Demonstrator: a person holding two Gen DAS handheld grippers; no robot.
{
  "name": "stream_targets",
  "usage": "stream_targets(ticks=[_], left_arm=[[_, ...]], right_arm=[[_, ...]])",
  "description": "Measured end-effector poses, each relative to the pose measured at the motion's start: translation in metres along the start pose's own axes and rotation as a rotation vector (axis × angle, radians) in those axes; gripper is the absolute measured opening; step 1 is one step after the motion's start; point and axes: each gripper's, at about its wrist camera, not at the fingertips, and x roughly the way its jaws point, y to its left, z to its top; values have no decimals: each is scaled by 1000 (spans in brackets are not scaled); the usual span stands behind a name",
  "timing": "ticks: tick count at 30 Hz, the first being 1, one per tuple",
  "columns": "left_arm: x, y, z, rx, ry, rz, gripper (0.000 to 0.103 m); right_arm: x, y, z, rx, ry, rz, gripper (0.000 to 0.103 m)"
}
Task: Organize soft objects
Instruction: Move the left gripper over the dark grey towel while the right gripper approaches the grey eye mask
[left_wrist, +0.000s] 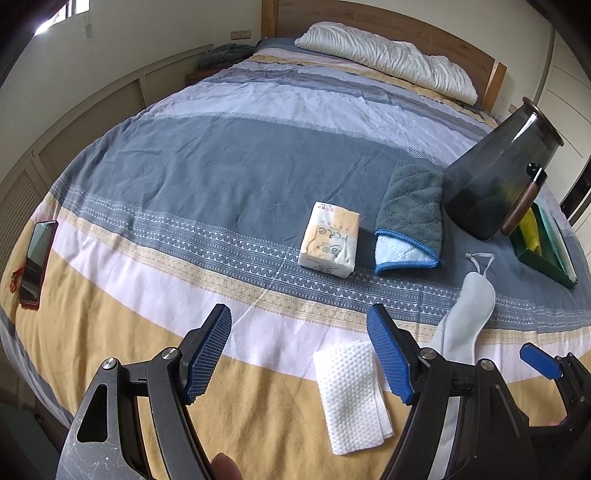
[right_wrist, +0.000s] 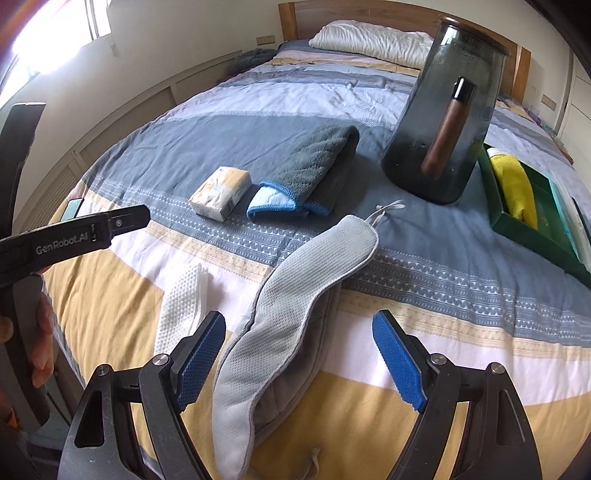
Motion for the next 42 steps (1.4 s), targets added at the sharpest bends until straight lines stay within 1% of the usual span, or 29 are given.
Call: stream_targets(ticks=[4,11,16,20,27,31,37,40,42], left_arm=[[8,-1,4,9,1,4,70],[22,-7,18,52,6,7,70],[33,-14,29,101,7,-4,70],[43,-19,34,131,14,5,70],[47,-29,45,154,4,-9,70],[47,-42,54,178,-8,-30,70],[47,-79,76,248,-32,-92,70],[55,-96,87,276,-17,-119,70],[64,-109,93,289,8,-143,70]], right_arm=[[7,3,-1,-4,8,4,83],[21,9,-3,-2,26,14,83],[28,10,-3,5,34,17,83],[31,10,-3,6,36,19,83],[35,6,-2,15,43,24,83],[41,7,-5,14,55,36,83],[49,7,-6,13,65,42,83],[52,5,-6,19,69,45,83],[54,3,-6,23,71,45,83]])
